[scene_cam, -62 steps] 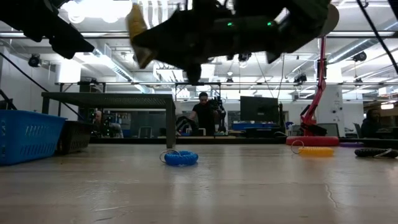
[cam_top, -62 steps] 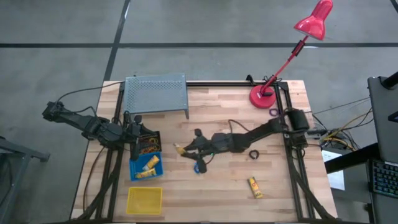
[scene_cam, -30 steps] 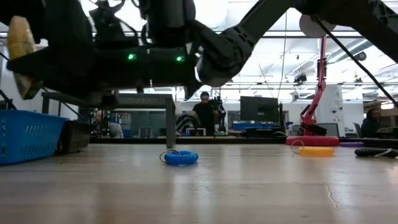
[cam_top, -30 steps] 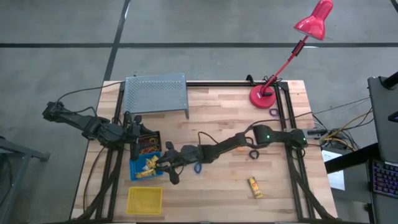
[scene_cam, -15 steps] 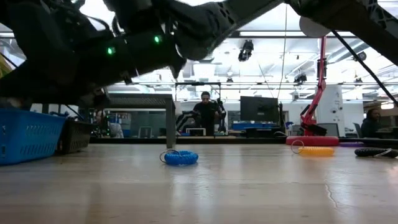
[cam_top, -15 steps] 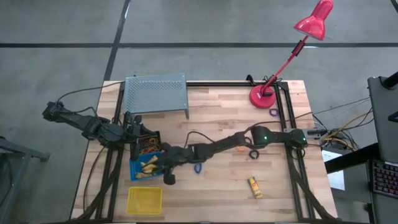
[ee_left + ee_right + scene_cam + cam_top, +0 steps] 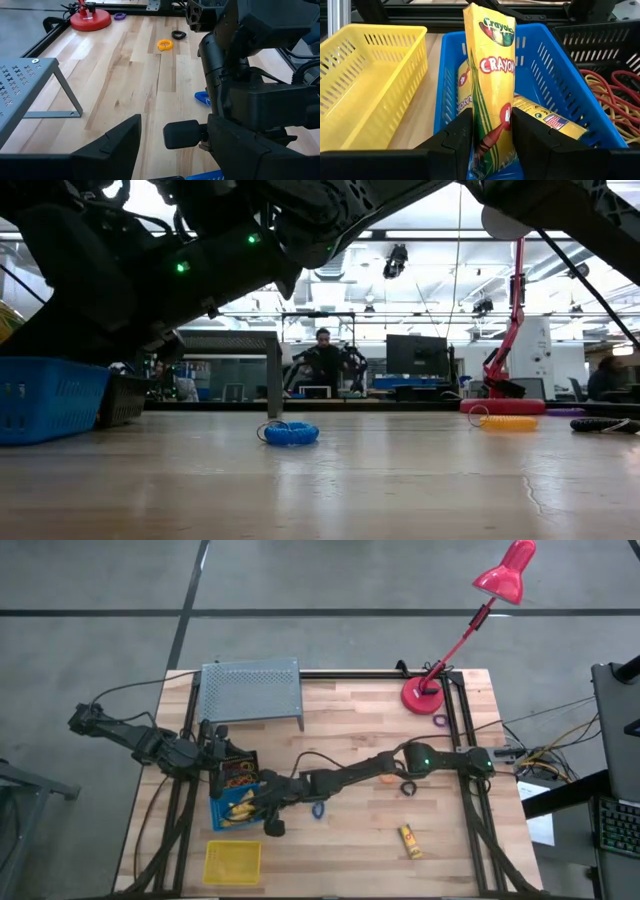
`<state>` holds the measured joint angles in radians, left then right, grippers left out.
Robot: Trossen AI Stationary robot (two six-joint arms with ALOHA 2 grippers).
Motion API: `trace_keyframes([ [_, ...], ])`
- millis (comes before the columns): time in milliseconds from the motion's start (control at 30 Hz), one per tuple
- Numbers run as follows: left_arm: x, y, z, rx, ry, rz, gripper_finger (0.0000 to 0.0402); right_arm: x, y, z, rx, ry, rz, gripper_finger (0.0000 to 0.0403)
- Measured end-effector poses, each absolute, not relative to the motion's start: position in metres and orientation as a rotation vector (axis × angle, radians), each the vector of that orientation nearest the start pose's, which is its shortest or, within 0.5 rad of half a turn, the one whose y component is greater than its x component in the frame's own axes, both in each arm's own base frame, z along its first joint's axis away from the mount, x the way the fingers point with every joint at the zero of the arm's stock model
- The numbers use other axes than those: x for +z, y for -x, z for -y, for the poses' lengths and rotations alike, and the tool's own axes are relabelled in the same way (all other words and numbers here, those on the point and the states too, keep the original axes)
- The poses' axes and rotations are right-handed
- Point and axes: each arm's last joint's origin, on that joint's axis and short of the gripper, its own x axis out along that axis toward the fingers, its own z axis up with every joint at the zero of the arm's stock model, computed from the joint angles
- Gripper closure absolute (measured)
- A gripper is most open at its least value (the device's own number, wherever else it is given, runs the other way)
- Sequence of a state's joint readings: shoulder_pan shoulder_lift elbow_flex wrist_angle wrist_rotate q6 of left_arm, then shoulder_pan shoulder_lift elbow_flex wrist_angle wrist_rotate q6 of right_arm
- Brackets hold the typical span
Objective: Pick & Place Office Desk Supplies
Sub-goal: Put the yellow crayon box in the blue bin
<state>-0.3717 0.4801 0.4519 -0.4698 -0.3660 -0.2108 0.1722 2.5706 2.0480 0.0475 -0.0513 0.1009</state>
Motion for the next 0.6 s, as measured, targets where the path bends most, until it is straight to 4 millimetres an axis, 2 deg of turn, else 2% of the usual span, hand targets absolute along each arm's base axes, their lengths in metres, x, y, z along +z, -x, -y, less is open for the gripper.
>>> trace_keyframes([
  [233, 0.2332, -0.1116, 0.0324, 0.043, 0.027, -0.462, 0.0169, 0.1318, -0.5617, -0.0989, 0.181, -0.117, -0.489, 0.0272],
  [367, 0.2332, -0.1116, 0.0324, 0.043, 0.027, -0.462, 0.0169, 0.1325, -0.5622, -0.0981, 0.176, -0.133, -0.483, 0.0243],
  [600, 0.2332, -0.1116, 0.0324, 0.043, 0.027, -0.462, 0.0169, 0.1332, -0.5626, -0.0981, 0.192, -0.06, -0.467, 0.0189],
])
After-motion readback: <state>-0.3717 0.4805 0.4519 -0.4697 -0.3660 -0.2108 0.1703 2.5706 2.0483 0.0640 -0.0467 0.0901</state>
